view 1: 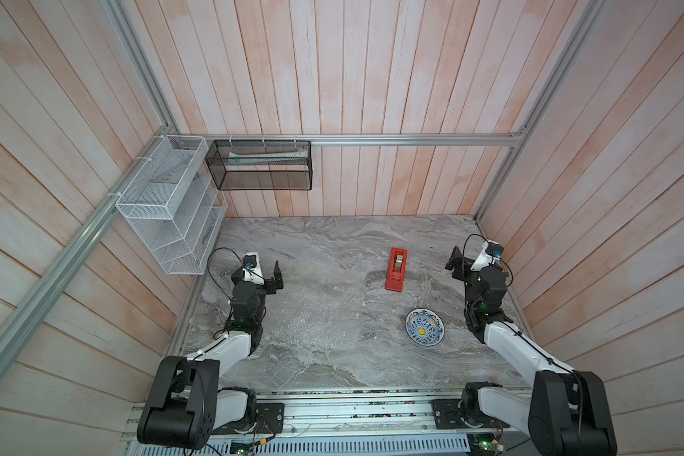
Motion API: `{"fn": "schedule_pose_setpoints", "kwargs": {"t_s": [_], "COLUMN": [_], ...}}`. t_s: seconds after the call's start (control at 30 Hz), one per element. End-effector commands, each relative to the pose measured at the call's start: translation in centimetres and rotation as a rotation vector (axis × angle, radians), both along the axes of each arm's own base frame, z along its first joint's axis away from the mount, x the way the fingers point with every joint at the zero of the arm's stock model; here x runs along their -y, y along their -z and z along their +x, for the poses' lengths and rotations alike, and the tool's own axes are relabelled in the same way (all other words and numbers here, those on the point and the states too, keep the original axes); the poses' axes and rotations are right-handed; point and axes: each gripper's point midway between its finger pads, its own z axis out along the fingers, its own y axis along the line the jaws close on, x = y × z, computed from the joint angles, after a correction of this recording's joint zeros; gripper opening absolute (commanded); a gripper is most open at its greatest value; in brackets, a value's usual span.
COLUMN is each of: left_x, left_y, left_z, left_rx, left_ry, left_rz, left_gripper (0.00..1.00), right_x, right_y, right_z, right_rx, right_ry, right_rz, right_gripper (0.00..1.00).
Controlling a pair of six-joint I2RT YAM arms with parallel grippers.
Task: Wrap bowls in bubble wrap
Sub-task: Pick up the bowl from the center of the board.
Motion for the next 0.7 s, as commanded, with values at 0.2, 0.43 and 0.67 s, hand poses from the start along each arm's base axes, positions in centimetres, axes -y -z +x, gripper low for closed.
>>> {"fn": "schedule_pose_setpoints", "kwargs": {"t_s": [0.2,0.43,0.67], "left_x": [0.8,2.7,4.5], "left_y": [1.4,2.6,4.4], "left_z": [-2.2,-2.9,-3.0], "left_rx": [-0.289,-0.418,-0.515], "left_ry": [-0.006,0.067,0.131], "left_rz": [-0.231,-0.312,-0.397], "left_gripper": [1.0,1.0,1.0], "right_x": [-1.5,-5.1,-7.2], "right_y": [7.1,11.2,15.6], "right_z": [-6.6,-11.6,-15.5], "right_rx": [-0.476,-0.71,-0.841], "right_ry": [0.105,0.031,0.037], "right_rz": [0.484,0.633,0.648], "right_gripper": [0.95,0.81,0.72]}}
